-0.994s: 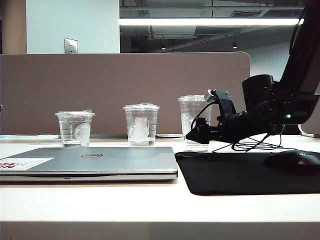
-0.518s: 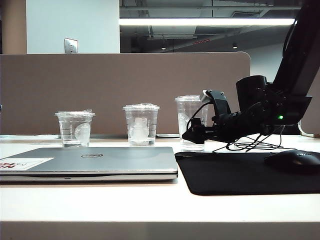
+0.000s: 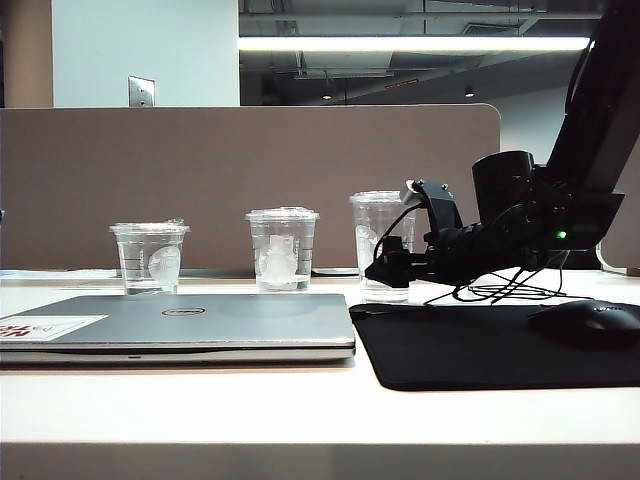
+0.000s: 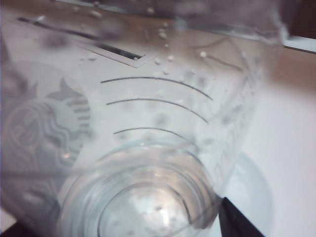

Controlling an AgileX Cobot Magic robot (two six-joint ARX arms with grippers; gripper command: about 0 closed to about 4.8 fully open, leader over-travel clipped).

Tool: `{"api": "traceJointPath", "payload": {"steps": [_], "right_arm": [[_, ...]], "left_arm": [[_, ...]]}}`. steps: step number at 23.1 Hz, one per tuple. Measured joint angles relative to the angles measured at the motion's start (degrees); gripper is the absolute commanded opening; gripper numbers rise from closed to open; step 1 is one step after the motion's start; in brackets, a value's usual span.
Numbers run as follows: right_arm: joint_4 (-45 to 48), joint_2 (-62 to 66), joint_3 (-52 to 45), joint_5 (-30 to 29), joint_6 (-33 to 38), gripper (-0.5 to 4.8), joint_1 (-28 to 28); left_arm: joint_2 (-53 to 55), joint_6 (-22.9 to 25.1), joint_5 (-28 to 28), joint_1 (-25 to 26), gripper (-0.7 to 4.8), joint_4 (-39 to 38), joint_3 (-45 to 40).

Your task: Pick up the coffee cup on the right and place it on the right side of the laptop.

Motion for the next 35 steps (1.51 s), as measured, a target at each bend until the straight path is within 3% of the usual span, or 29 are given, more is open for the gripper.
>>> {"api": "traceJointPath", "payload": {"steps": [5, 8, 35], "right_arm": [[0.0, 0.0, 0.0, 0.0, 0.1, 4.22, 0.0], [0.0, 0.0, 0.0, 0.0, 0.2, 3.29, 0.0], [1.6, 0.2, -0.3, -1.0, 4.4, 3.27, 0.0]], "left_arm": [[0.0, 0.0, 0.0, 0.0, -0.05, 0.0, 0.0], [0.0, 0.0, 0.0, 0.0, -0.05, 0.0, 0.0], [0.0, 0.0, 0.0, 0.0, -0.05, 0.0, 0.0]]}}
